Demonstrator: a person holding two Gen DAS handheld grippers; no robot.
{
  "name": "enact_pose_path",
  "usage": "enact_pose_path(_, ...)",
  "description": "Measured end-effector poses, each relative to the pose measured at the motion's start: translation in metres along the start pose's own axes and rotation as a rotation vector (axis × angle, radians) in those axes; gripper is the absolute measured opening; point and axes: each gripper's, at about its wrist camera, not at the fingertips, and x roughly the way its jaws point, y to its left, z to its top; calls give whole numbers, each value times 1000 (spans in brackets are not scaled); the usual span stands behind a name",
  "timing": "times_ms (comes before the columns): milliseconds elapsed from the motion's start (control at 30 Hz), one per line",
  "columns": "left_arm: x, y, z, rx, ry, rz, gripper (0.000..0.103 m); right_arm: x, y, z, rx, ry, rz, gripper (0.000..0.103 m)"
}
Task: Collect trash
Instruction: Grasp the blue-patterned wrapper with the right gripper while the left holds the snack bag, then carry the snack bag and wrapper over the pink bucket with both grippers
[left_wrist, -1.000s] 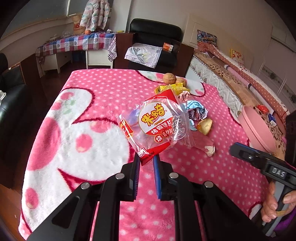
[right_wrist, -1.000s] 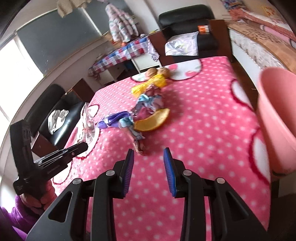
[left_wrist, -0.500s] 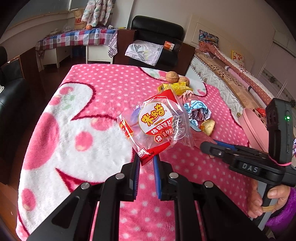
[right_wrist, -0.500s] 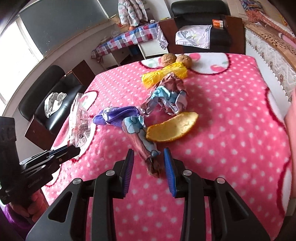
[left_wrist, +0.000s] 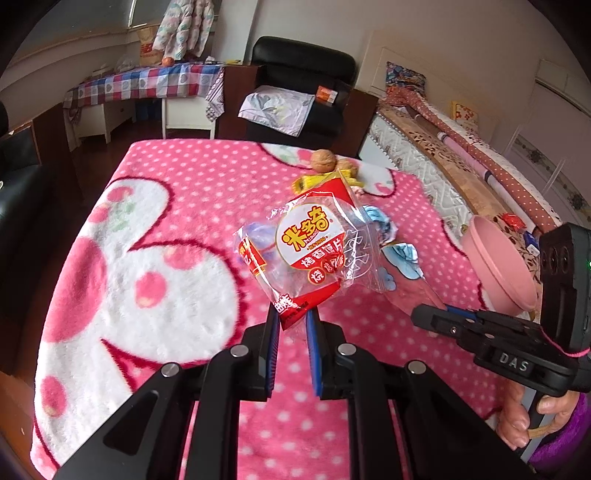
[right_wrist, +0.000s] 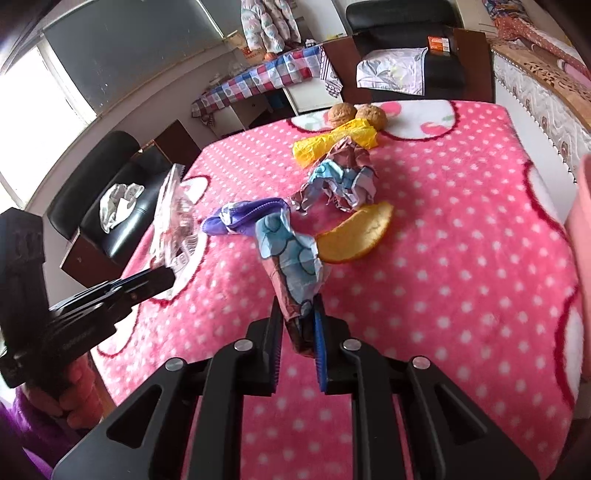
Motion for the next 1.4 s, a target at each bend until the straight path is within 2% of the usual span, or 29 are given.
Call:
enact_pose_path(300, -4, -35, 8, 45, -14, -54, 13, -50, -24, -8, 71, -112, -27, 15)
enact_pose_path(500, -2, -65, 15, 90, -8, -94, 13, -78, -52, -8, 130, -191, -90, 15)
enact_pose_path(967, 20, -166, 27, 250, 13, -199, 13, -136, -124, -21, 301, -336, -210, 15)
enact_pose_path(1400, 53, -249, 44, 331, 34, -303, 13, -154, -177, -31, 395, -374, -295, 15)
